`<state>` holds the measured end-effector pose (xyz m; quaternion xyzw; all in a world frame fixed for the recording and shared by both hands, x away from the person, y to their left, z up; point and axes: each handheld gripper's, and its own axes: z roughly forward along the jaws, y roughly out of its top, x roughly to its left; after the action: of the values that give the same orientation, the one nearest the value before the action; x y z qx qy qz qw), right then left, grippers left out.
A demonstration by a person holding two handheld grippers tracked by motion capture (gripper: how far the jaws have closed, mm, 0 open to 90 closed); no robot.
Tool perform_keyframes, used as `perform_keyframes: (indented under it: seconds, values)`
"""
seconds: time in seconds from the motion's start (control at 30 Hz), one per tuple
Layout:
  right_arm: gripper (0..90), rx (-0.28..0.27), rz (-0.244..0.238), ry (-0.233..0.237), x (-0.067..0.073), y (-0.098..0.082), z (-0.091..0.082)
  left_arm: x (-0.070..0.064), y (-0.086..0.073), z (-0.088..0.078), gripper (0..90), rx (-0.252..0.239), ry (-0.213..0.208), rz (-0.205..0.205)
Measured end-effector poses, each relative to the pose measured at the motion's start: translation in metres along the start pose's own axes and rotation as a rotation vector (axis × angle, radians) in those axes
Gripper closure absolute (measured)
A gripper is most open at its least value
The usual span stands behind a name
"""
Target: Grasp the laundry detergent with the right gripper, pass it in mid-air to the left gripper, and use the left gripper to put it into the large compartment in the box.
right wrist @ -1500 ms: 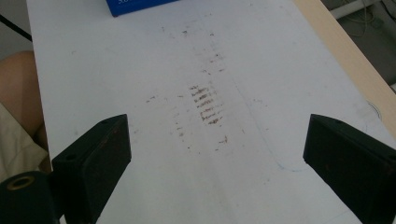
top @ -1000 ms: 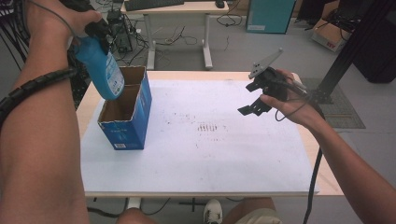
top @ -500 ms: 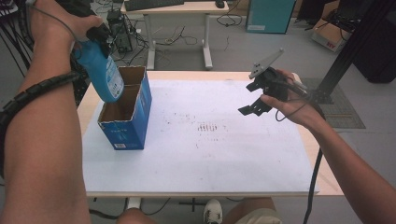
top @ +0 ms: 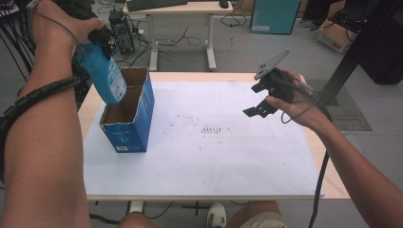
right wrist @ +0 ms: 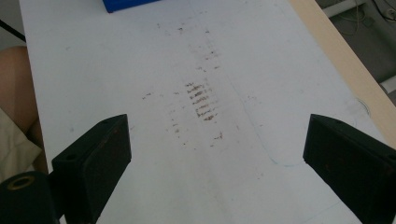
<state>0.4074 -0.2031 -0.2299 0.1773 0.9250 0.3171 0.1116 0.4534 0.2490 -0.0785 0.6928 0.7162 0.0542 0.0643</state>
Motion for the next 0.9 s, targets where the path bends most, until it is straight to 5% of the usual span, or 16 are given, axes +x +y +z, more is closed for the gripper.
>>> perform_keyframes:
  seconds: [0.47, 0.9]
  values:
    - [7.7, 0.005, -0.002, 0.003, -0.002, -0.002, 0.003, 0.001, -0.001, 0.023, 36.3, -0.004, -0.002, 0.002]
    - [7.7, 0.014, 0.002, 0.008, -0.002, -0.004, 0.006, -0.005, -0.003, 0.066, 36.3, 0.019, -0.003, 0.024]
